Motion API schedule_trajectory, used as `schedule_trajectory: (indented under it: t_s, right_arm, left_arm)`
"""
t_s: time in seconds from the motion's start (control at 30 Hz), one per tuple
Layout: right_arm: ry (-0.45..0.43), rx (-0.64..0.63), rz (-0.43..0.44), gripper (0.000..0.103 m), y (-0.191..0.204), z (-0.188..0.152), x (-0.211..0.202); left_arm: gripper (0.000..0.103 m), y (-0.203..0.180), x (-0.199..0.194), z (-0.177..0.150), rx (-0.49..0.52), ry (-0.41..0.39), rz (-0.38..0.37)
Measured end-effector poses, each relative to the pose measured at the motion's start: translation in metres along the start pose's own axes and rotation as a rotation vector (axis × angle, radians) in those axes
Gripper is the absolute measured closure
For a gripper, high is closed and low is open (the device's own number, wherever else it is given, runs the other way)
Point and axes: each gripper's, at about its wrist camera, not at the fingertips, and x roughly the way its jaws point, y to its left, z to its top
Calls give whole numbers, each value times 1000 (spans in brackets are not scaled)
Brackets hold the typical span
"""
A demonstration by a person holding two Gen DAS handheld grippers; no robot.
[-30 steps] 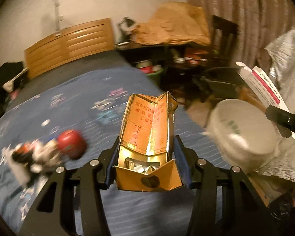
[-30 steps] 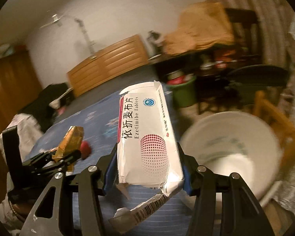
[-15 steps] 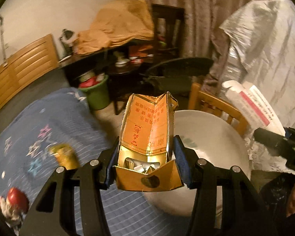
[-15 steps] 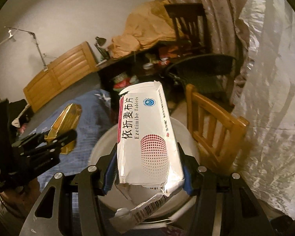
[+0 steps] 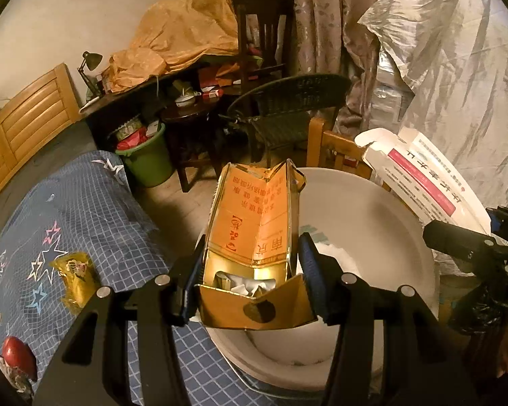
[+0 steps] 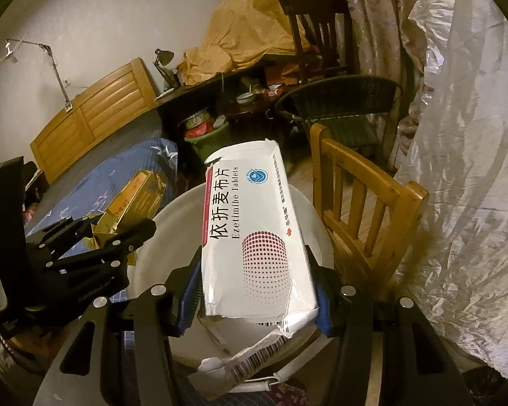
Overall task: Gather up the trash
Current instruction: 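Carry both held boxes over the white bucket, then open both tools to drop the boxes into the white bucket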
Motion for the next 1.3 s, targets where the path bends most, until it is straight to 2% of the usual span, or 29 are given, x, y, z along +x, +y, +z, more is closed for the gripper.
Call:
schedule_trajectory:
  t_s: [0.7,0.77,0.8,0.83,0.87,1.3]
  right_arm:
    - [2,-41,-7,47,8,9,16]
    - [4,-51,-7,44,12,9,18]
    - [8,-63,-17,38,13,10,21]
    - [5,-67,-34,32,15,11,22]
    - [-6,-60,-53,26,15,12,21]
    - [-29,-40,-55,26,13,8,15]
  left_arm:
    - [52,-2,18,-4,4,26,-15]
    - [44,-3,19,-4,5,22,-13]
    - [31,-2,19,-3,2,22,-5]
    - [25,-1,19,-3,-3,17,0]
    - [25,0,19,-3,-6,12,2]
    - [25,10,18,-10,-24,15,32]
